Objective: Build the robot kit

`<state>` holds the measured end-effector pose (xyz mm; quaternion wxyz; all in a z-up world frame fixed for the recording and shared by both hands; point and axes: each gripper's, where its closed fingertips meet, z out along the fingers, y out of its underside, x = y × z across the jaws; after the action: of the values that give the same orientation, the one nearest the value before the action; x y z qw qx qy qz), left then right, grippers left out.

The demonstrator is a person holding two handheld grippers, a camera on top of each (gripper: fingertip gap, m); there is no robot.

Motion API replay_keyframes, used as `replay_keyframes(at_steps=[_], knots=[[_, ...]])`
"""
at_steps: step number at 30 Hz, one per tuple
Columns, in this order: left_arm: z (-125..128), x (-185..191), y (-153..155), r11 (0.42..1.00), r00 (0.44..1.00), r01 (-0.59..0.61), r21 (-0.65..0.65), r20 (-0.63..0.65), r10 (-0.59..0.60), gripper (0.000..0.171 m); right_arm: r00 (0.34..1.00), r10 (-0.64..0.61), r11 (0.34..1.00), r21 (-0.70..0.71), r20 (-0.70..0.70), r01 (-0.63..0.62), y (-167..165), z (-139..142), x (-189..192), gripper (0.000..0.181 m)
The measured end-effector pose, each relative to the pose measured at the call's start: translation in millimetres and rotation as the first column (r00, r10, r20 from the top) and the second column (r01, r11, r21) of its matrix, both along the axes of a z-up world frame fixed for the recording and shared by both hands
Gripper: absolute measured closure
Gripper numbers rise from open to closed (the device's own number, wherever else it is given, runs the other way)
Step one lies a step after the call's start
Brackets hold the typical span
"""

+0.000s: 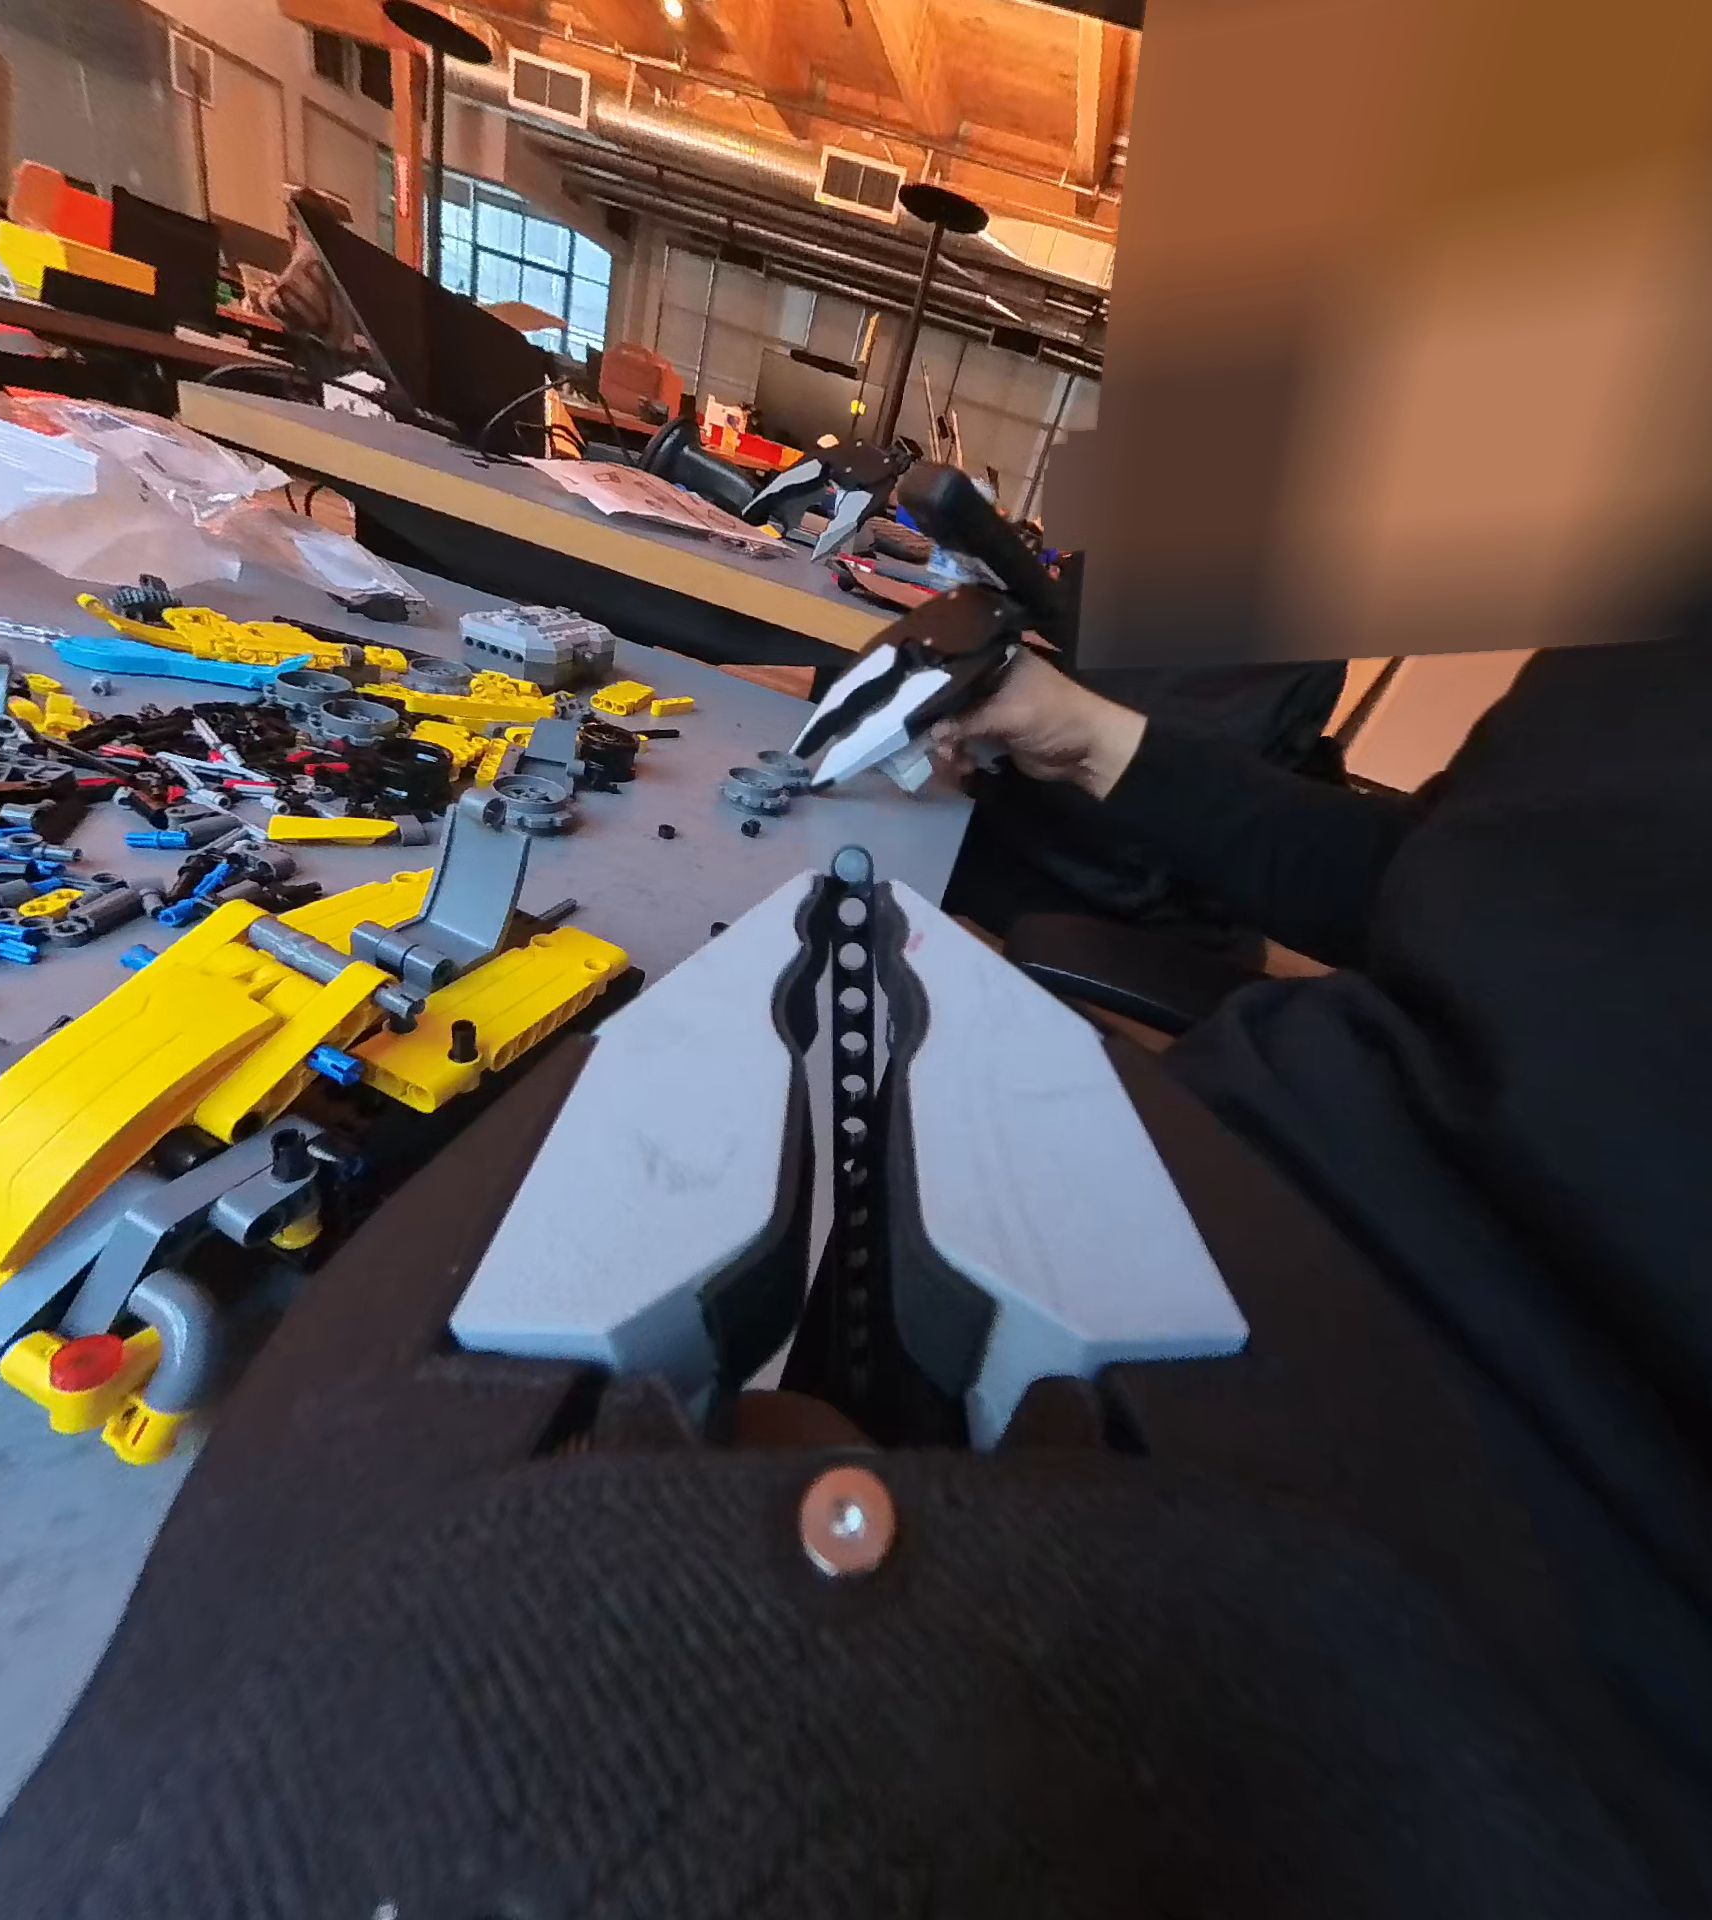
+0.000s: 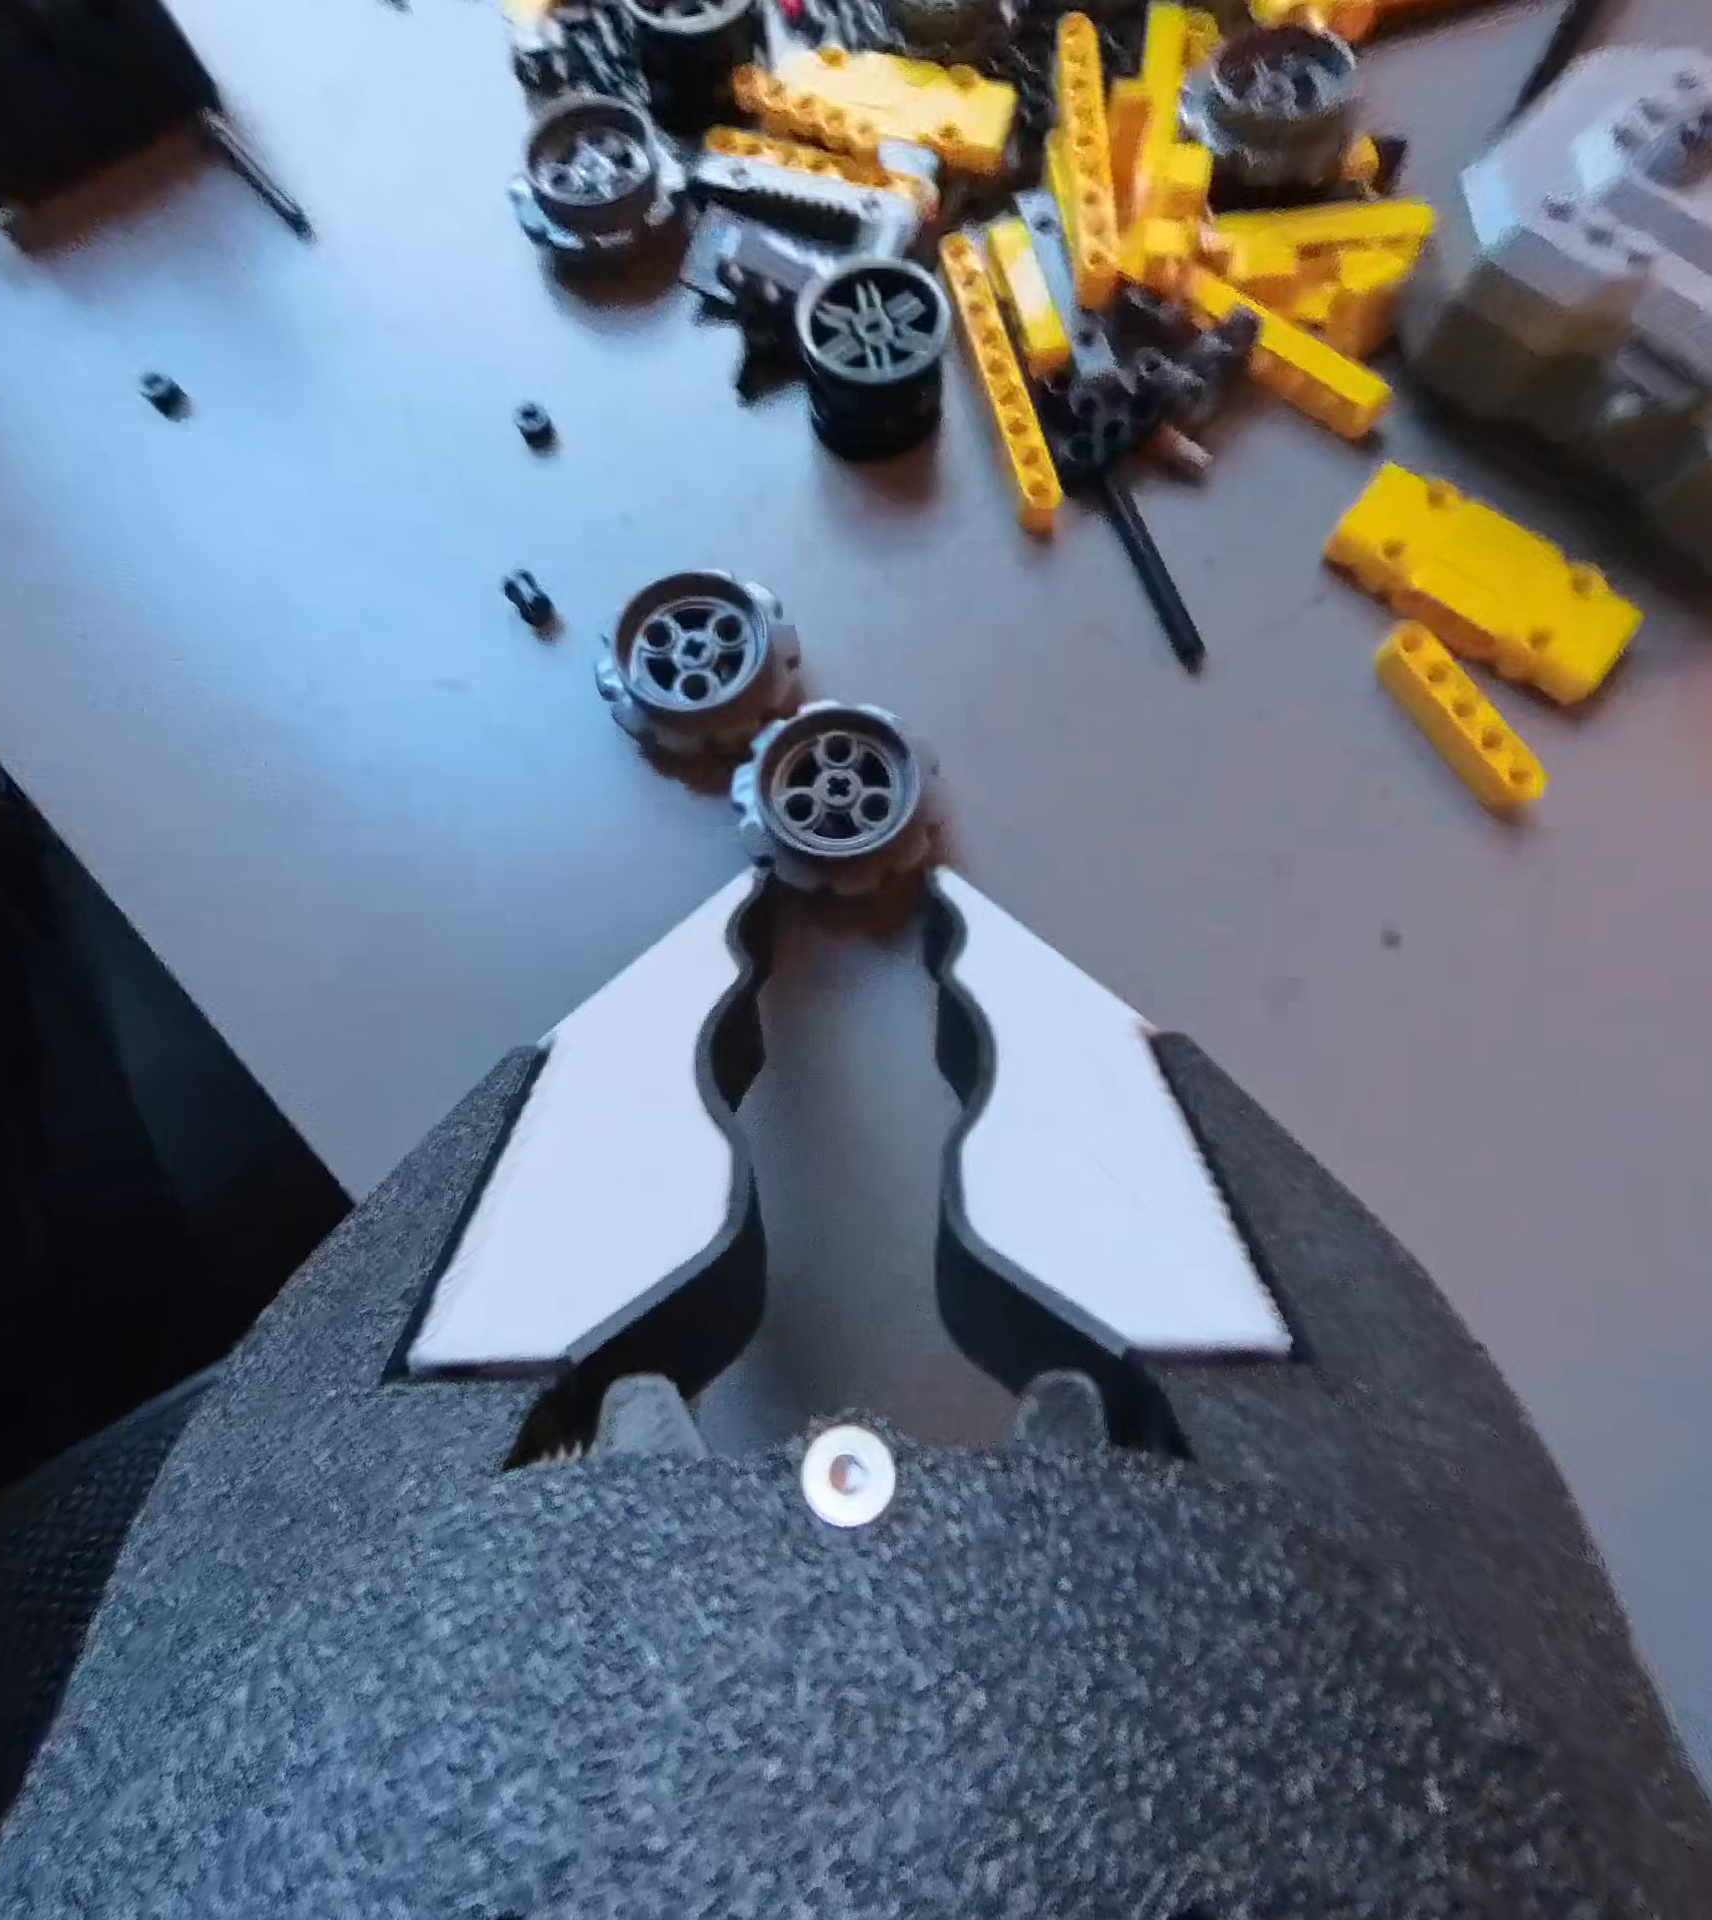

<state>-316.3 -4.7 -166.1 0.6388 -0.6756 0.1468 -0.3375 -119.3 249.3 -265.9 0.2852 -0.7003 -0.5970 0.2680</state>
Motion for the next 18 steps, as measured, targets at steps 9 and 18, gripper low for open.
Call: replay_keyframes(at_steps=[9,18], knots=[[-4.3,-1.3,-4.8,1.0,1.0,0.002,0.007,0.002,-0.002,0.168,0.999,0.038,0.996,0.083,-0.001,-0.037,-12.5,22.7,-32.2,0.148],[-3.5,0.2,-5.9,1.0,0.999,0.025,0.015,0.028,-0.026,0.168,0.933,0.356,0.932,0.099,-0.06,-0.349,-106.7,44.1,-170.4,0.155]])
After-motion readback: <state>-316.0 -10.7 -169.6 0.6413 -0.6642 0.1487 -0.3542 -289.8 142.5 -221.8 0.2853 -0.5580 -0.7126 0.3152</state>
